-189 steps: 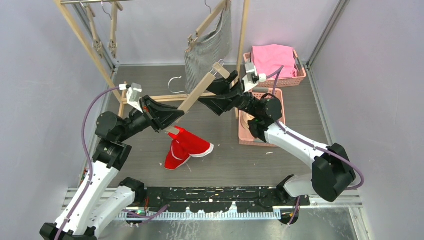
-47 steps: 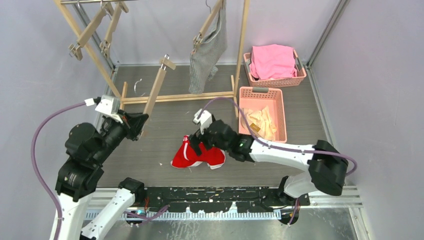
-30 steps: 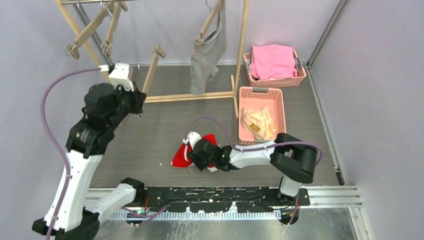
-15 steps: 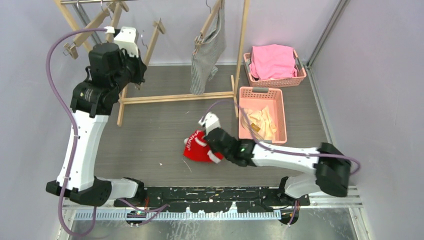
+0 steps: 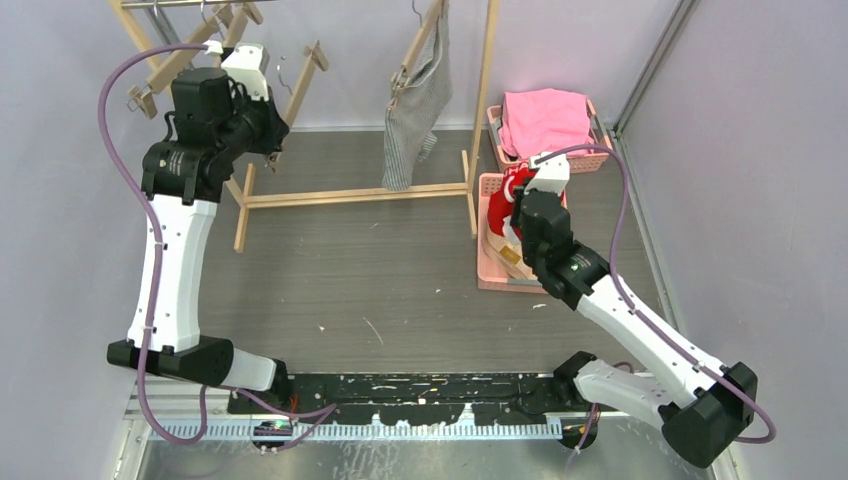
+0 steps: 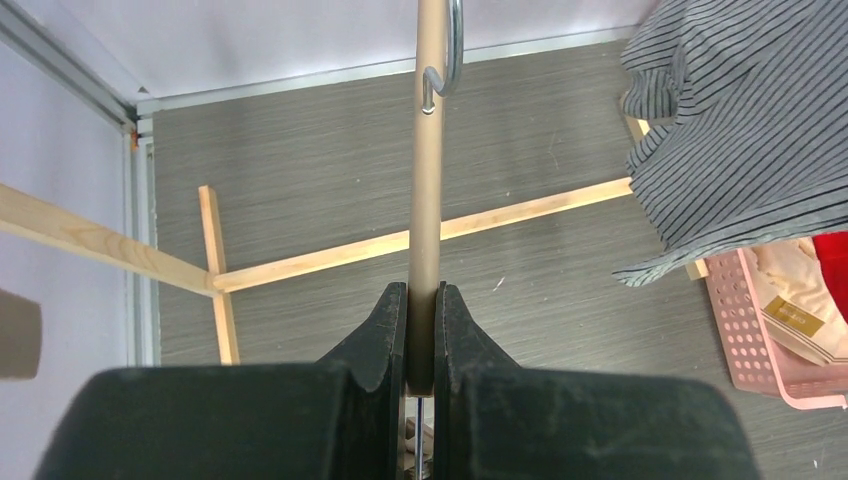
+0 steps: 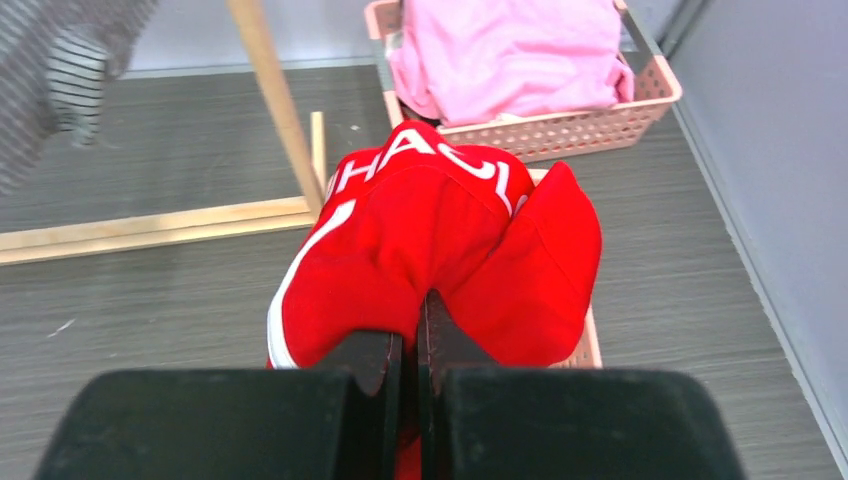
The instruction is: Remove the underwear clipped to the hanger
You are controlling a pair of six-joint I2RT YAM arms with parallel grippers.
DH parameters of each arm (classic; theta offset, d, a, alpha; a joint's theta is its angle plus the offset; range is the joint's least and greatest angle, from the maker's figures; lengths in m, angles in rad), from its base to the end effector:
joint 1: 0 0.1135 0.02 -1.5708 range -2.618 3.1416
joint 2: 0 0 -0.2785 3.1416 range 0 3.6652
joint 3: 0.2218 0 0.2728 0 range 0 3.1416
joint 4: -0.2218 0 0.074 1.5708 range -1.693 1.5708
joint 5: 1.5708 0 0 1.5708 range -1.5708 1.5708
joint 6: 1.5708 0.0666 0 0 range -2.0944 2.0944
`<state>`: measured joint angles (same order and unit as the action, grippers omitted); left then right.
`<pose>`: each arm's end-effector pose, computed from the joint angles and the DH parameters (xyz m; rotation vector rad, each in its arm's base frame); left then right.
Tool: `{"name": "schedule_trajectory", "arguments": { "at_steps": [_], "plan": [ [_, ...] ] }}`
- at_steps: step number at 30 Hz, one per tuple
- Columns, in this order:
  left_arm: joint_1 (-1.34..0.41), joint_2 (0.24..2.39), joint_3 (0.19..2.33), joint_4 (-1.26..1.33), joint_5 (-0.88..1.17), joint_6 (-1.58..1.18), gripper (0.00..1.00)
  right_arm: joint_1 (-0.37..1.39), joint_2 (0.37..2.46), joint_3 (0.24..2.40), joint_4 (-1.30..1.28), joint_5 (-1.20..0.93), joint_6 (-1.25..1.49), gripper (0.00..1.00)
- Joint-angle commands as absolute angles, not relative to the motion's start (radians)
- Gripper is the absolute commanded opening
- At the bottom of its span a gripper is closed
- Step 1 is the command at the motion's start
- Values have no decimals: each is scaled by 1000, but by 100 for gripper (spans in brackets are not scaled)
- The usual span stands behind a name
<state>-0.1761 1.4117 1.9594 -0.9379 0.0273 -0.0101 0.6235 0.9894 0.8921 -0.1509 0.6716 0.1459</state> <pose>0.2968 -0.0547 0.5248 0.1807 1.9555 -0.1490 0.2353 0.1182 0.3491 0.0466 1.7640 -0.0536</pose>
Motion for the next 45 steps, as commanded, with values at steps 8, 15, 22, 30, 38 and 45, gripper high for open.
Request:
{"name": "schedule_trajectory", "arguments": {
  "at_steps": [8, 15, 22, 30, 38, 45],
  "plan": [
    [-169, 1425, 2022, -869, 130, -12, 0, 447, 1173, 755, 42, 577, 225, 1],
    [-158, 1443, 2066, -881, 124, 3, 0, 433, 1268, 722, 37, 550, 284, 57],
    [-142, 1475, 2118, -831, 137, 0, 0, 433, 1030, 637, 66, 512, 313, 66],
    [-131, 1561, 2241, -778, 147, -30, 0, 436, 811, 589, 1, 476, 292, 99],
    [-123, 1582, 2281, -708, 113, -50, 0, 436, 760, 608, -29, 466, 276, 100],
    [-121, 1534, 2193, -629, 100, -54, 0, 439, 797, 597, -8, 444, 284, 100]
  ]
}}
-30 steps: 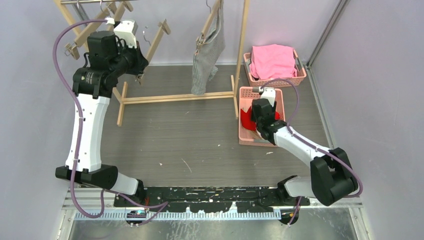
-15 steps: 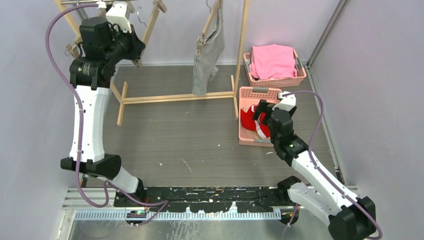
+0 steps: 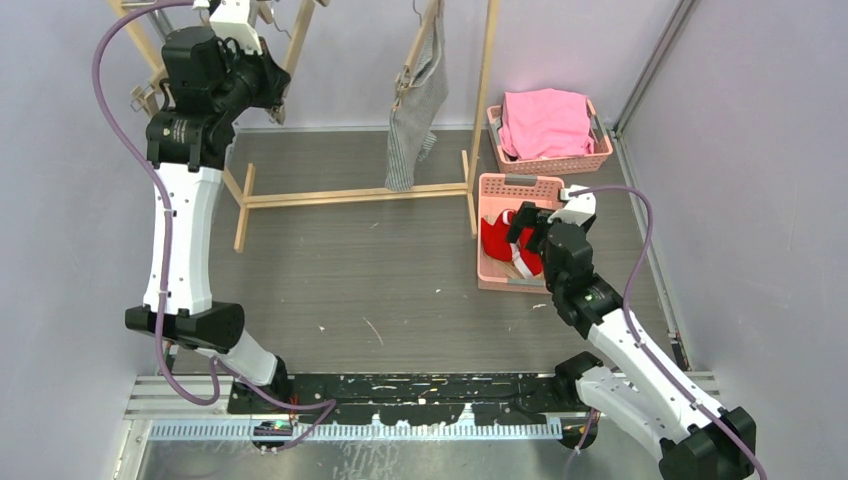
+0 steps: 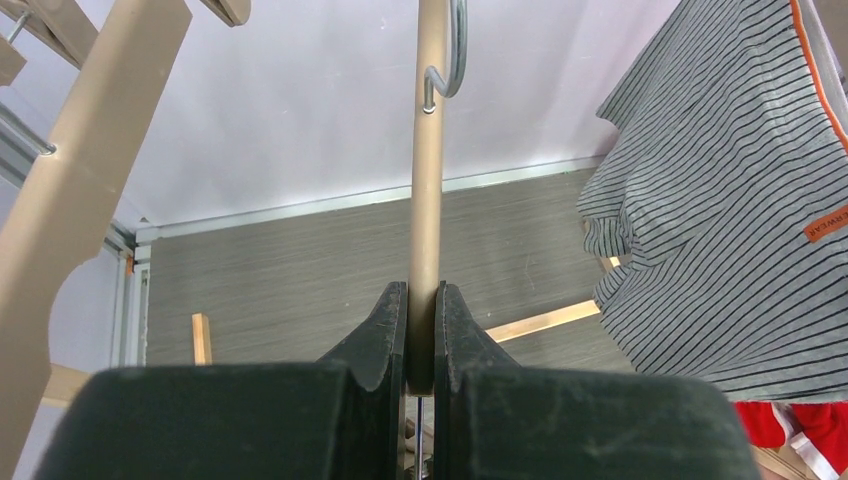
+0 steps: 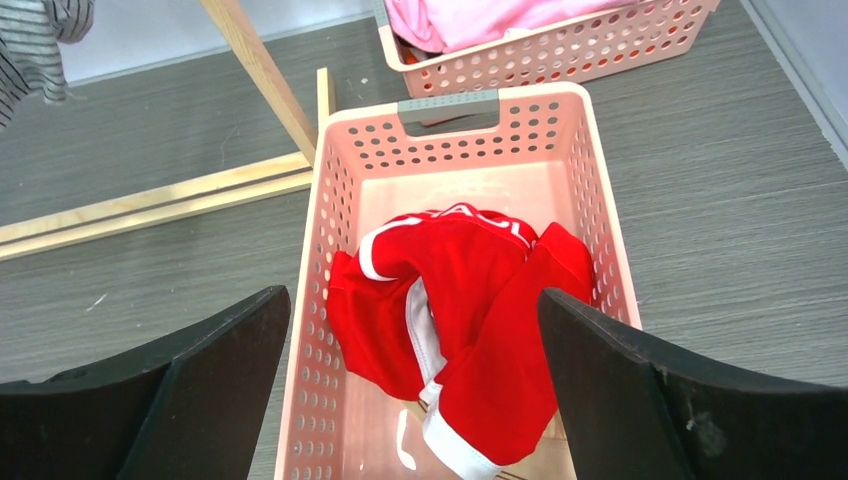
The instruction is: Remove the underwear clipped to the hanger
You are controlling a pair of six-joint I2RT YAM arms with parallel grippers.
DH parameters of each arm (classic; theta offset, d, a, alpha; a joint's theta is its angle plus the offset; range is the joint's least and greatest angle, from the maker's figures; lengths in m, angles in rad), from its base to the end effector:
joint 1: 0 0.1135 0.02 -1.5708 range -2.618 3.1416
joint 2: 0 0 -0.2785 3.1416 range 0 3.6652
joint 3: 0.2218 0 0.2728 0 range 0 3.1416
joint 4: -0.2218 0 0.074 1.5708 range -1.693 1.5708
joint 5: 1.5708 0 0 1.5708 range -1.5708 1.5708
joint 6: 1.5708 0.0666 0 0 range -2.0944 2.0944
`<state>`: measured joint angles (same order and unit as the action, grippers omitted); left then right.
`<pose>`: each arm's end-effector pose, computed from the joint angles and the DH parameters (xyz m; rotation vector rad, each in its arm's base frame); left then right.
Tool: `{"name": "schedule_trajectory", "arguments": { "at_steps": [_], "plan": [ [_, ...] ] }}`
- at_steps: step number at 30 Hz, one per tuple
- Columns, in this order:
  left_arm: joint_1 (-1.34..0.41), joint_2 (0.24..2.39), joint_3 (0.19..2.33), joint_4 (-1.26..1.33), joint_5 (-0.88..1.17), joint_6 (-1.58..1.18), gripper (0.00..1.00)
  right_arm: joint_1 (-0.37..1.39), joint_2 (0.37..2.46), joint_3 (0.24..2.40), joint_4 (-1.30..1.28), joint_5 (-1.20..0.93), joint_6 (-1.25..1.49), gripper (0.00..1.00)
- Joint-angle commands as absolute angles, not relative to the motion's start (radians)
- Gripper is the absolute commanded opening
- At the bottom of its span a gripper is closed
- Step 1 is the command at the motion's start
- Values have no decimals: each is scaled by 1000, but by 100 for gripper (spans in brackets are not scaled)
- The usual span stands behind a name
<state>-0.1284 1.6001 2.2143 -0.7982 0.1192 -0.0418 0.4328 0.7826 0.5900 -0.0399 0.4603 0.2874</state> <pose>0.3449 -0.0525 0.5687 0.1631 1.7514 -0.2286 0.2169 0.0676 0.2870 0.1963 1.7690 0.1040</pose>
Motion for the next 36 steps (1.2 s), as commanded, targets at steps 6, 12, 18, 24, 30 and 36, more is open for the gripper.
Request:
{"name": "schedule_trajectory", "arguments": {
  "at_steps": [6, 12, 18, 24, 30, 36],
  "plan": [
    [-117, 1515, 2164, -625, 105, -59, 0, 446, 817, 594, 3, 437, 289, 100],
    [-117, 1436, 2044, -568, 111, -75, 0, 455, 832, 596, 12, 435, 289, 100],
    [-117, 1390, 2006, -542, 97, -67, 0, 462, 840, 592, 18, 432, 289, 100],
    [-115, 1451, 2103, -585, 86, -51, 0, 476, 845, 591, 16, 431, 289, 100],
    [-115, 1502, 2143, -610, 83, -47, 0, 482, 842, 593, 7, 434, 284, 100],
    [-114, 1515, 2128, -605, 82, -47, 0, 482, 845, 597, 4, 441, 277, 100]
  ]
}}
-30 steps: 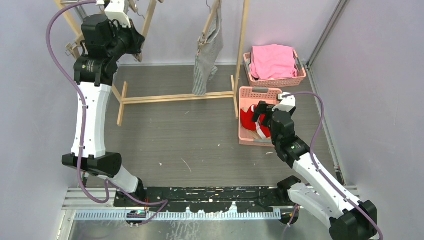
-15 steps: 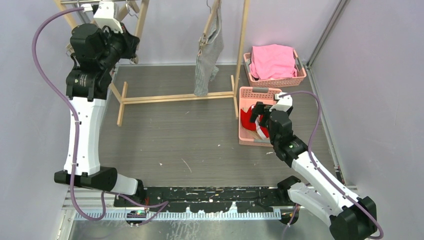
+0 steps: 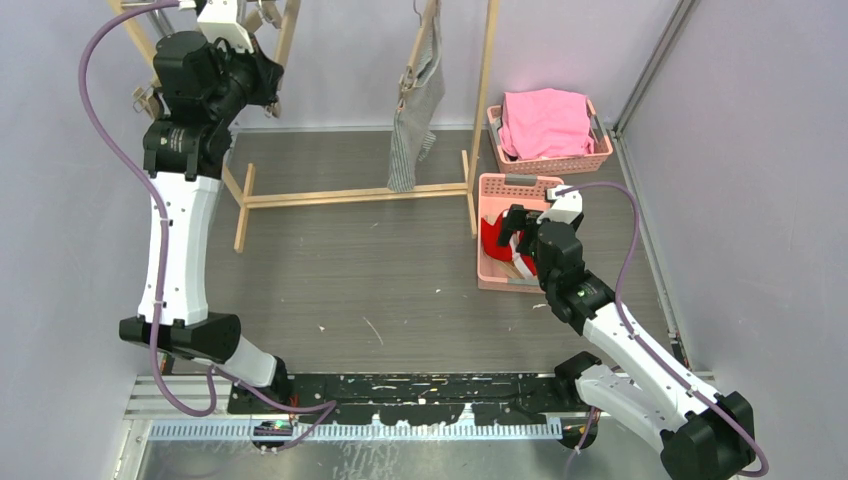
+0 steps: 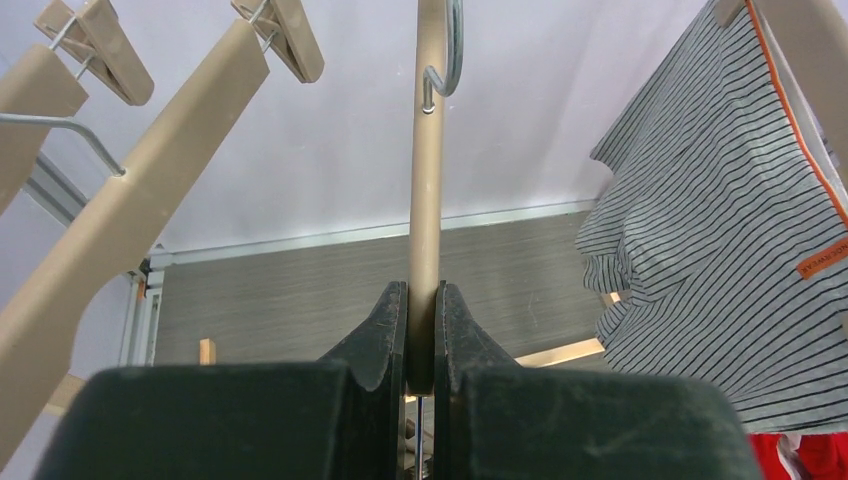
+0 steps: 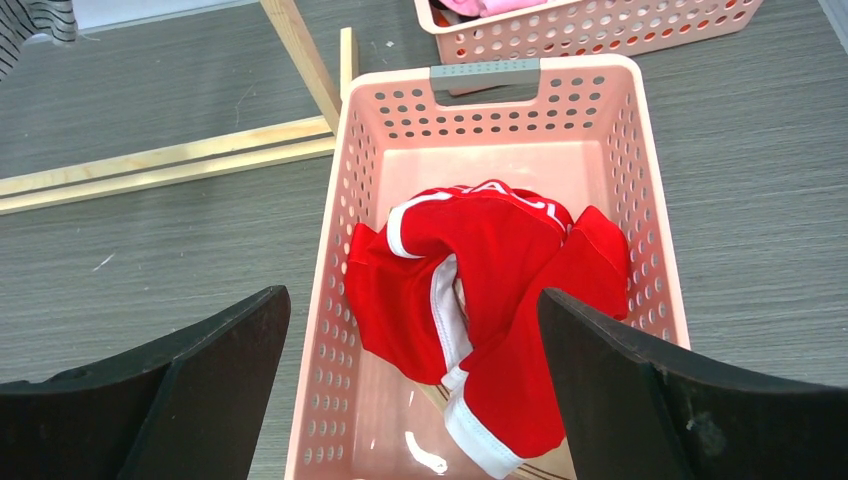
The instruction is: Remove the underwear clipped to the hanger
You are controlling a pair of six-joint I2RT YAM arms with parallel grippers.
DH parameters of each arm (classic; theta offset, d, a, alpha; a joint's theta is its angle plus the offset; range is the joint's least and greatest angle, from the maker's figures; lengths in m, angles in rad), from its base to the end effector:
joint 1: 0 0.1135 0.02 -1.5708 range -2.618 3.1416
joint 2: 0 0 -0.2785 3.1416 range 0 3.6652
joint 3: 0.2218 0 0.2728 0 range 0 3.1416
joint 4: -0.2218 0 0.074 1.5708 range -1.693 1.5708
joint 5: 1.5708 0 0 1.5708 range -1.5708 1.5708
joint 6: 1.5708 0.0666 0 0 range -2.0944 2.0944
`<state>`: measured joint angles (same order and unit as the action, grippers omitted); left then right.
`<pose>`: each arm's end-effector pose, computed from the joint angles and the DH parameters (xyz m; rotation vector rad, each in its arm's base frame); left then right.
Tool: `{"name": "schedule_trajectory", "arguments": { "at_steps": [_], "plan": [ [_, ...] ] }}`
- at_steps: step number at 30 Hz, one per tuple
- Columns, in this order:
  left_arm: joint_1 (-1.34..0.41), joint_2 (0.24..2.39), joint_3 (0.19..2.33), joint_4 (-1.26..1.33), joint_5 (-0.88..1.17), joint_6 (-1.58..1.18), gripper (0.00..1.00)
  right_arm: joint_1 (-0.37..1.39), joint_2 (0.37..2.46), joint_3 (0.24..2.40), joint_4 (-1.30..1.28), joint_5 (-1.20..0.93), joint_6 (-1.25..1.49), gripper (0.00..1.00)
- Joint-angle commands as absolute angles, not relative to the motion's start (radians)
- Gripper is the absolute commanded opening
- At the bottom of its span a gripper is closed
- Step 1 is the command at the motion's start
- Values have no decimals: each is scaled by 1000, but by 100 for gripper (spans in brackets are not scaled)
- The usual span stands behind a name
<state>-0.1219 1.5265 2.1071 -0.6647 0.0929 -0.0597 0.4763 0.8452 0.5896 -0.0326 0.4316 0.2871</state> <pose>0.3338 -0.0471 0.5761 0.1223 1.6544 -0.2149 0.2232 0.0838 0.2744 0.1239 1.8298 0.1351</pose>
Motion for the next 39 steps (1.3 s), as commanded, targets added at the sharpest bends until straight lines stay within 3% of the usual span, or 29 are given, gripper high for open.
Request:
{"name": "schedule_trajectory", "arguments": {
  "at_steps": [1, 18, 23, 39],
  "plan": [
    [-114, 1515, 2125, -600, 80, -48, 0, 482, 846, 597, 3, 440, 275, 100],
    [-78, 1629, 2224, -658, 45, -51, 1, 486, 813, 610, -30, 431, 269, 100],
    [-75, 1583, 2158, -623, 23, -71, 25, 492, 815, 647, -37, 427, 249, 100],
    [-75, 1323, 2112, -692, 19, -75, 47, 608, 1029, 1086, -79, 516, 106, 100]
  ]
}}
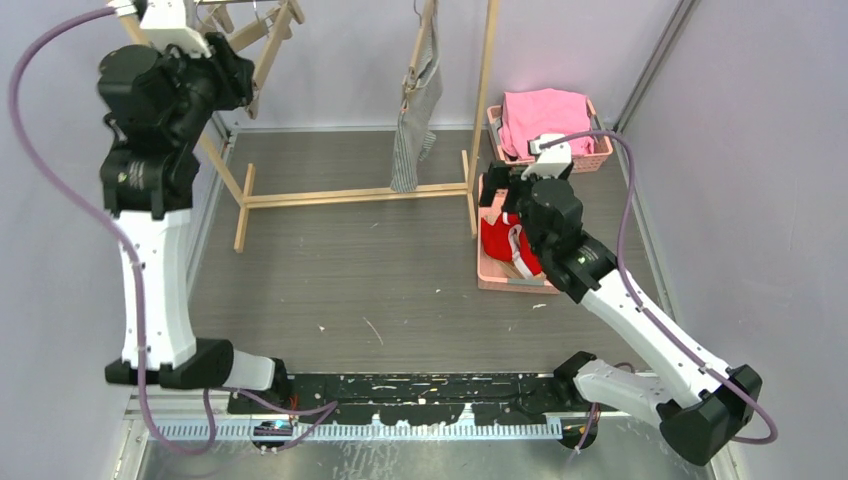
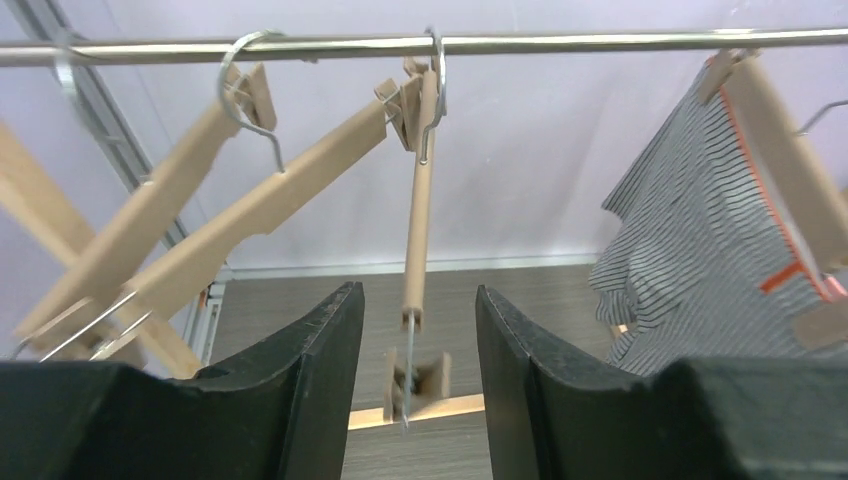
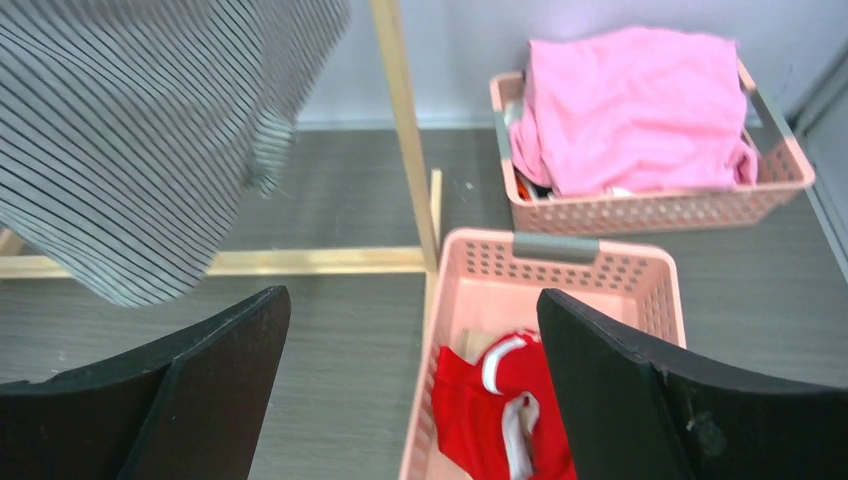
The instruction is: Remove the underwear clipped to the hanger
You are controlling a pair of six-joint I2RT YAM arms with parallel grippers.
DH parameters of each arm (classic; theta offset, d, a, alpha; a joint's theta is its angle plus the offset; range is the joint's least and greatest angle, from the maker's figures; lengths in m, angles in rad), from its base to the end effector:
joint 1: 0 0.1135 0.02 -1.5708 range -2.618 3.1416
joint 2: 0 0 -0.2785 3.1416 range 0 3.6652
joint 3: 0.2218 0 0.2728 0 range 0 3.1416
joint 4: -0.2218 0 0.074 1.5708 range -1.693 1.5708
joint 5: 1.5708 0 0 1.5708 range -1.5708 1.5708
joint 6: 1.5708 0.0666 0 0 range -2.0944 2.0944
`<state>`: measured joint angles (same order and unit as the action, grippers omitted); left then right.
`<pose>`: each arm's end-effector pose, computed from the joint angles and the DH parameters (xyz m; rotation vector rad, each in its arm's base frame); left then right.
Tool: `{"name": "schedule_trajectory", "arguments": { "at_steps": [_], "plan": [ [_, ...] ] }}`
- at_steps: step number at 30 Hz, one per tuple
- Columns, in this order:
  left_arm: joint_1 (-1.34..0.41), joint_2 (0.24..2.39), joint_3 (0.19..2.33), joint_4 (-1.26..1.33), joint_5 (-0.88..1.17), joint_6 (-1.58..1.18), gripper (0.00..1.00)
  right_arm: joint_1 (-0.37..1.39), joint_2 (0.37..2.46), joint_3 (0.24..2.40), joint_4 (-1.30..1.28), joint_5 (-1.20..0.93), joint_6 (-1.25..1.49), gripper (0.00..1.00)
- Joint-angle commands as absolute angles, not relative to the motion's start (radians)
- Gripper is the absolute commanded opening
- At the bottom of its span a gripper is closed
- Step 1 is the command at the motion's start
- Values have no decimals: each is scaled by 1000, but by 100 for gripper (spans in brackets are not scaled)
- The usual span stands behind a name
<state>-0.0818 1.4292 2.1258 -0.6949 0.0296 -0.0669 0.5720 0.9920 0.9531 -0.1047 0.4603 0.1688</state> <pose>0.2858 -0.0254 0.6062 0.0350 1.5704 -0.1401 0.2415 0.1203 0.3771 -0.0025 1.7019 0.1584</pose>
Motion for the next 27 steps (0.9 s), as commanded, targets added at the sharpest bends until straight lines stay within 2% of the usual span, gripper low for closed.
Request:
{"name": "schedule_trajectory", "arguments": {
  "at_steps": [1, 6, 11, 13, 18, 23, 27],
  "plan": [
    [-75, 1296, 2100, -701, 36, -77, 47, 612, 1043, 1111, -75, 517, 101, 100],
    [-76, 1188, 2008, -713, 131, -105, 41, 615, 1127, 1265, -46, 477, 84, 98],
    [-105, 1167, 1967, -719, 295, -144, 37, 651, 1211, 1376, -81, 468, 76, 96],
    [-170, 1186, 1990, -736, 308, -131, 39, 666, 1217, 1352, -80, 479, 76, 96],
    [-425, 1312, 2139, -811, 135, -28, 44, 685, 1199, 1260, -58, 496, 91, 96],
    [-465, 1471, 2281, -769, 138, -62, 48, 699, 1184, 1201, -54, 499, 90, 96],
    [-465, 1527, 2272, -609, 138, -94, 53, 711, 1179, 1150, -42, 513, 89, 96]
  ]
}}
